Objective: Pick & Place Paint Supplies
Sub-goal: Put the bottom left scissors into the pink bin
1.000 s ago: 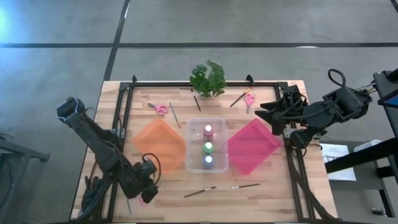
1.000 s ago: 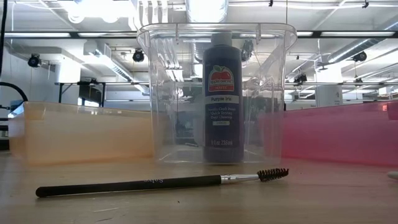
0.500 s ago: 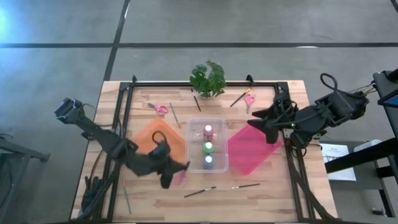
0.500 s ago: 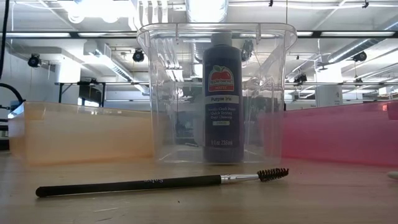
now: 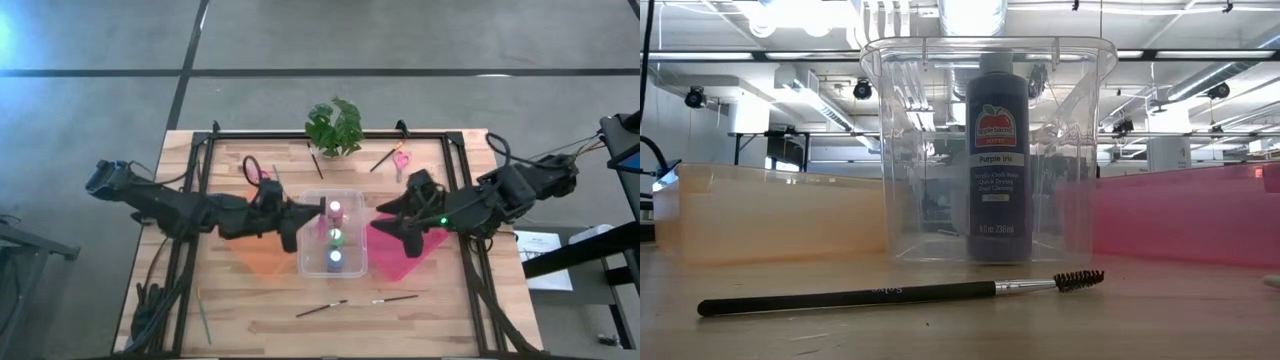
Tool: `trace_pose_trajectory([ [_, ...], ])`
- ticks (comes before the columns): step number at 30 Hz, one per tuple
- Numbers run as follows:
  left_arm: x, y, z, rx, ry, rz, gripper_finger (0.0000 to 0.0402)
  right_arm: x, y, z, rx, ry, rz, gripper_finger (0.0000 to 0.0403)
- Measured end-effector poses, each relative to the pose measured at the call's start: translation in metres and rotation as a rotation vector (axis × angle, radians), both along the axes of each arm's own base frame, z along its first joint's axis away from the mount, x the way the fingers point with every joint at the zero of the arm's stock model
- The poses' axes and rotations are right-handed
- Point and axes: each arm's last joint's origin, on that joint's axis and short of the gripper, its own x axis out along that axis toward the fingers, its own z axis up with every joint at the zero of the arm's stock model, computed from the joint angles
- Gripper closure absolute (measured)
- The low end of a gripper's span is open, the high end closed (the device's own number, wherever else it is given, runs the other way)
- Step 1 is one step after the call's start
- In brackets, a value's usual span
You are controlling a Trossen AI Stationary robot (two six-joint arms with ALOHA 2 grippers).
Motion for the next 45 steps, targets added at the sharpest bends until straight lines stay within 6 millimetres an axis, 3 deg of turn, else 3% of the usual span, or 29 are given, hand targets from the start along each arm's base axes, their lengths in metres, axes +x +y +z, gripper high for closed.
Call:
trace_pose_trajectory([
  [14, 0.003, 0.006, 0.01, 0.026, -0.087, -0.009, 0.0401, 0.061, 0.0, -0.032, -0.048, 0.074, 0.008, 0.0162],
  [36, 0.003, 0.005, 0.017, 0.004, -0.158, -0.056, 0.0401, 0.091, -0.008, -0.04, -0.032, 0.026, 0.051, 0.0167],
  [40, 0.003, 0.005, 0.017, 0.003, -0.161, -0.057, 0.0401, 0.092, -0.01, -0.041, -0.008, 0.026, 0.071, 0.0218],
  [45, 0.003, 0.005, 0.018, 0.003, -0.163, -0.057, 0.0401, 0.095, -0.011, -0.042, 0.004, 0.024, 0.098, 0.0354],
])
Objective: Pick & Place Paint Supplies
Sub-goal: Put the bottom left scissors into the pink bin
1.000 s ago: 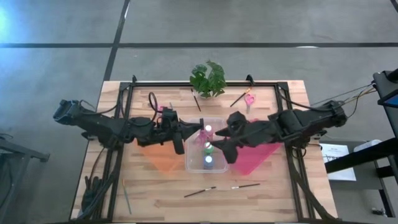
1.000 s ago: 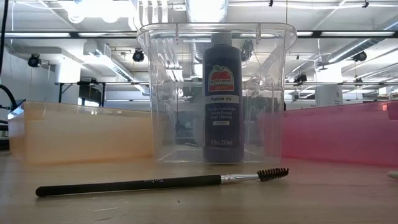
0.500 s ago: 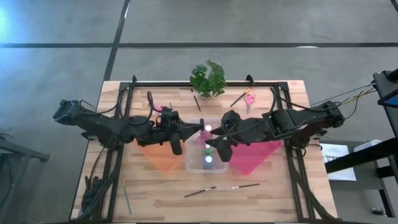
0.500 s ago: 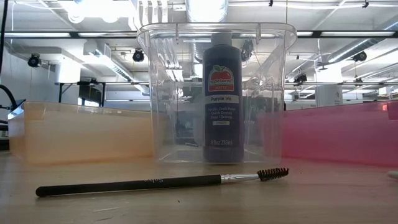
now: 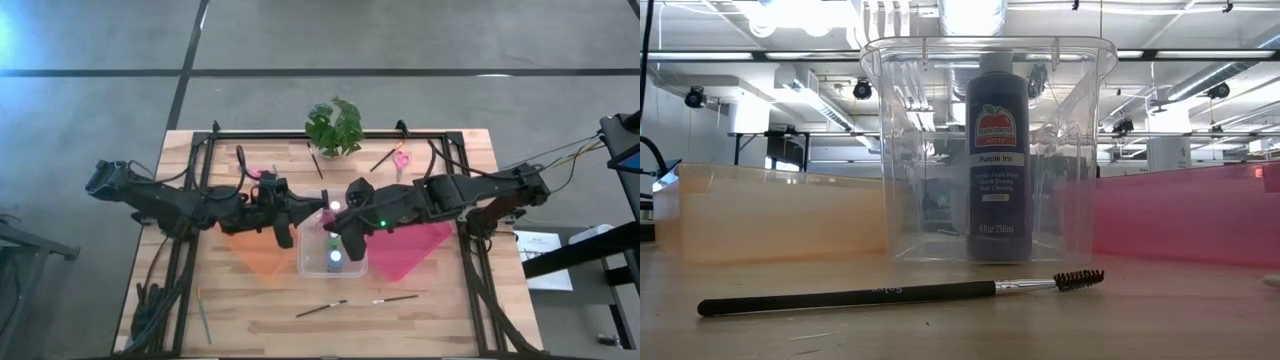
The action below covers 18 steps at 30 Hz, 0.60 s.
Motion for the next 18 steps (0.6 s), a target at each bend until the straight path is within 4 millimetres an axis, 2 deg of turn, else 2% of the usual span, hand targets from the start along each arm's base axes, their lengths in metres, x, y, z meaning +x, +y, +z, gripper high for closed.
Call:
trace_pose_trajectory([
  [2, 0.0, -0.0002, 0.0002, 0.0, -0.002, -0.007, 0.0401, 0.0, 0.0005, 0.0002, 0.0, -0.002, 0.005, 0.0377],
  [12, 0.0, -0.0004, -0.0003, 0.023, 0.002, -0.004, 0.0396, -0.0007, 0.0003, 0.001, 0.001, -0.005, 0.003, 0.0384],
  [15, 0.0003, 0.001, -0.0003, 0.023, 0.002, 0.003, 0.0368, -0.0011, 0.0, 0.0013, -0.001, -0.005, 0.001, 0.0384],
  [18, 0.0002, 0.0014, -0.0005, 0.032, 0.005, 0.011, 0.0319, -0.0012, -0.0003, 0.0019, 0.0, -0.009, 0.0, 0.0384],
])
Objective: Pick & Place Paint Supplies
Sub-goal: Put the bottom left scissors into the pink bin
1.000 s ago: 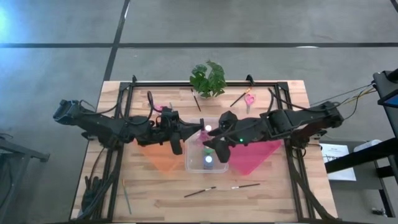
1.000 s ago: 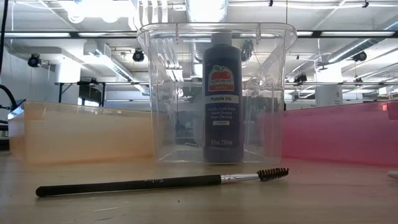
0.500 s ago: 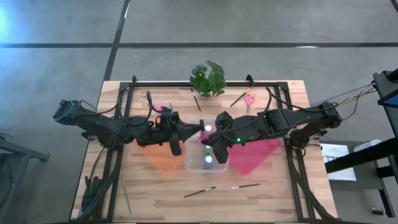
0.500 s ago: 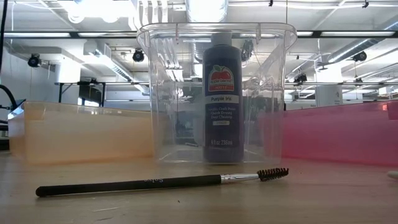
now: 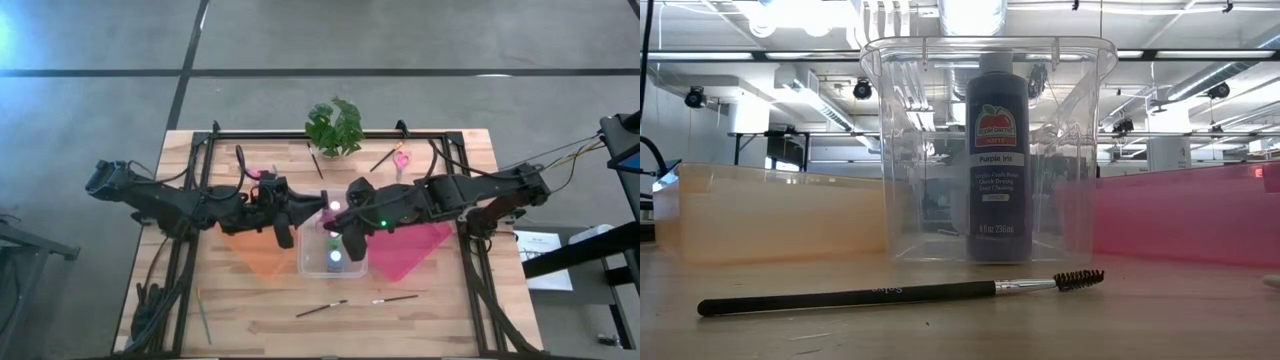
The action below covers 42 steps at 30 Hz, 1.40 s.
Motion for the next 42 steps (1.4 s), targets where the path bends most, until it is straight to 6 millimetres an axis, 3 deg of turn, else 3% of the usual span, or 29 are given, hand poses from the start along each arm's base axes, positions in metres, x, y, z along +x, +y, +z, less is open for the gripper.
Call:
trace_pose_trajectory([
  [8, -0.001, 0.0, 0.001, 0.018, 0.002, -0.007, 0.0173, -0.002, 0.0, 0.002, 0.002, -0.008, 0.001, 0.0384],
  [13, -0.013, 0.004, 0.006, 0.062, 0.047, -0.01, 0.0111, -0.014, -0.004, 0.01, 0.011, -0.009, -0.009, 0.0384],
  [22, -0.056, 0.014, 0.01, 0.06, 0.225, -0.03, 0.0085, -0.078, -0.015, 0.01, 0.072, 0.257, -0.194, 0.0384],
  [28, -0.065, 0.017, -0.001, 0.015, 0.356, -0.013, 0.0085, -0.126, -0.015, -0.004, 0.13, 0.569, -0.394, 0.0384],
  [34, -0.06, 0.015, -0.011, -0.011, 0.416, 0.004, 0.0085, -0.136, -0.013, -0.034, 0.286, 0.666, -0.484, 0.0384],
  [38, -0.06, 0.016, -0.01, -0.028, 0.408, 0.022, 0.0085, -0.145, -0.018, -0.075, 0.322, 0.774, -0.587, 0.0384],
  [42, -0.061, 0.017, -0.011, -0.033, 0.405, 0.041, 0.0085, -0.154, -0.026, -0.112, 0.426, 0.757, -0.613, 0.0384],
])
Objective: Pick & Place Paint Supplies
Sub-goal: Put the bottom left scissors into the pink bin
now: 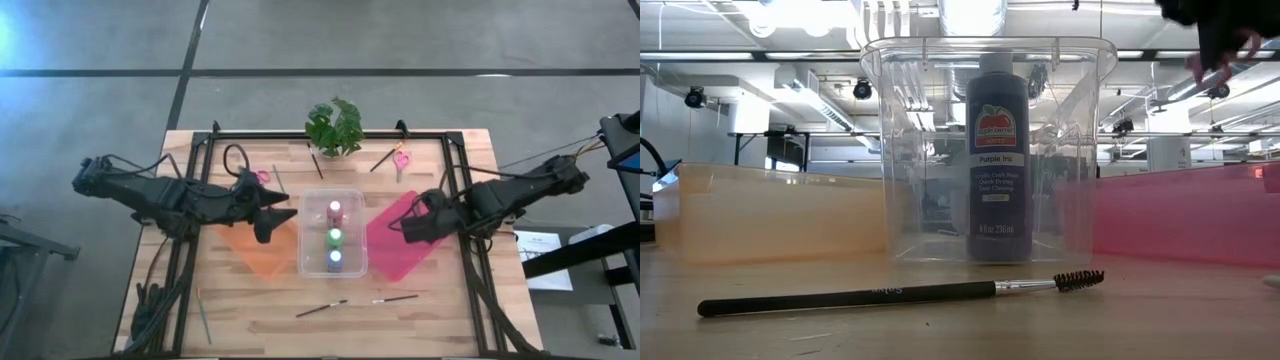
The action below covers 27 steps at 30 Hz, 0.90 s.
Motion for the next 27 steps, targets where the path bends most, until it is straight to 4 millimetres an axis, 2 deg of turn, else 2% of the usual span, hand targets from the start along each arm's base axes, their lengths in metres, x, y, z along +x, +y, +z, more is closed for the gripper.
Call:
trace_pose_trajectory([
  [4, 0.0, 0.0, 0.0, -0.009, -0.004, 0.003, 0.0085, -0.012, -0.014, -0.035, 0.034, -0.052, -0.041, 0.0384],
  [9, 0.0, 0.0, 0.0, -0.014, -0.005, 0.005, 0.0085, -0.024, -0.037, -0.068, 0.073, -0.084, 0.115, 0.0384],
  [13, 0.0, 0.0, 0.0, -0.017, -0.001, 0.006, 0.0085, -0.031, -0.049, -0.088, 0.115, -0.133, 0.134, 0.0384],
  [21, -0.001, 0.0, -0.002, -0.045, 0.004, 0.015, 0.0085, -0.027, -0.054, -0.129, 0.224, -0.519, -0.062, 0.0384],
  [27, -0.001, 0.0, -0.002, -0.06, 0.001, 0.021, 0.0085, -0.032, -0.054, -0.146, 0.245, -0.52, -0.122, 0.0384],
])
